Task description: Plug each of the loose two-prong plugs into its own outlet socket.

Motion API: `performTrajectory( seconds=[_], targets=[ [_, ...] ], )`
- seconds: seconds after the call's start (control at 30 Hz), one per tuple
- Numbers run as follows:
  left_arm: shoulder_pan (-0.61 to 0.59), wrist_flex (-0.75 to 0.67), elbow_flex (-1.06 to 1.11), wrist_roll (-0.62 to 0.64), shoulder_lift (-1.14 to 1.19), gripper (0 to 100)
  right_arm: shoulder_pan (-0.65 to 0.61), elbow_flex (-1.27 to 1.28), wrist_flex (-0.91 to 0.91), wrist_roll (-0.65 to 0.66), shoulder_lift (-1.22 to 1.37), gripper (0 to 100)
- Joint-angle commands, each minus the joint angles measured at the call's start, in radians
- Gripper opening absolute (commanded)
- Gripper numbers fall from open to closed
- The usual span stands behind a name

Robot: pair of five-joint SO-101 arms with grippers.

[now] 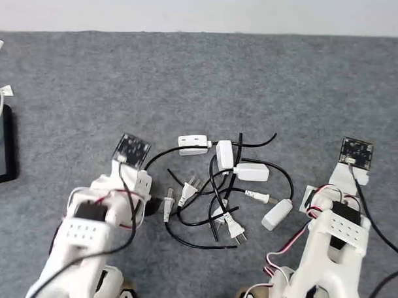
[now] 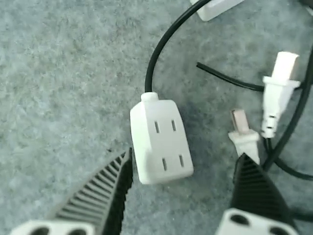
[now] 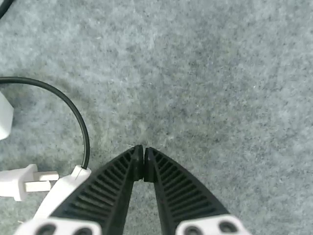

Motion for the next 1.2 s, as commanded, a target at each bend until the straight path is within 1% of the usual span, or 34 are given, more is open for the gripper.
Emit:
performTrajectory(
  seconds=[0.0,0.07,0.13,0.27,0.33,0.4,0.5,0.57,0.67,0.8,0.83,0.9,0.93,1.0,1.1,1.17],
  targets=[
    [-0.005,-0.074,-0.157,0.029,0.27,26,-0.004,-0.006,-0.008,0.014,0.002,0.9],
    [-0.005,-0.072,-0.211,0.029,0.358,22,-0.004,-0.006,-0.008,0.014,0.002,0.9],
    [-0.005,-0.055,-0.246,0.025,0.402,16,-0.004,-0.006,-0.008,0.014,0.002,0.9],
    [0.003,-0.044,-0.254,0.023,0.417,1,-0.004,-0.006,-0.008,0.014,0.002,0.9],
    [-0.003,-0.037,-0.248,0.029,0.417,2,-0.004,-0.006,-0.008,0.014,0.002,0.9],
    [-0.002,0.005,-0.249,0.031,0.417,1,-0.004,-0.006,-0.008,0.014,0.002,0.9],
    [0.026,0.043,-0.255,0.044,0.416,1,-0.004,-0.006,-0.008,0.014,0.001,0.9],
    [0.063,0.049,-0.255,0.115,0.416,1,-0.004,-0.006,-0.002,0.014,-0.008,0.9],
    [0.123,0.049,-0.266,0.269,0.416,1,-0.004,-0.031,0.061,0.014,-0.012,0.9],
    [0.19,0.123,-0.305,0.46,0.416,1,-0.004,-0.055,0.145,0.014,-0.068,0.9],
    [0.199,0.138,-0.317,0.491,0.416,1,-0.008,-0.055,0.168,0.014,-0.097,0.9],
    [0.199,0.15,-0.325,0.502,0.417,1,-0.012,-0.052,0.209,0.032,-0.171,0.9],
    [0.199,0.15,-0.325,0.502,0.425,1,-0.027,-0.049,0.242,0.064,-0.214,0.9],
    [0.17,0.149,-0.32,0.505,0.428,2,-0.107,-0.032,0.321,0.124,-0.298,0.9],
    [0.101,0.147,-0.32,0.505,0.428,2,-0.297,0.026,0.406,0.203,-0.414,0.9],
    [0.077,0.147,-0.314,0.505,0.427,2,-0.421,0.063,0.412,0.227,-0.472,0.9]
  ],
)
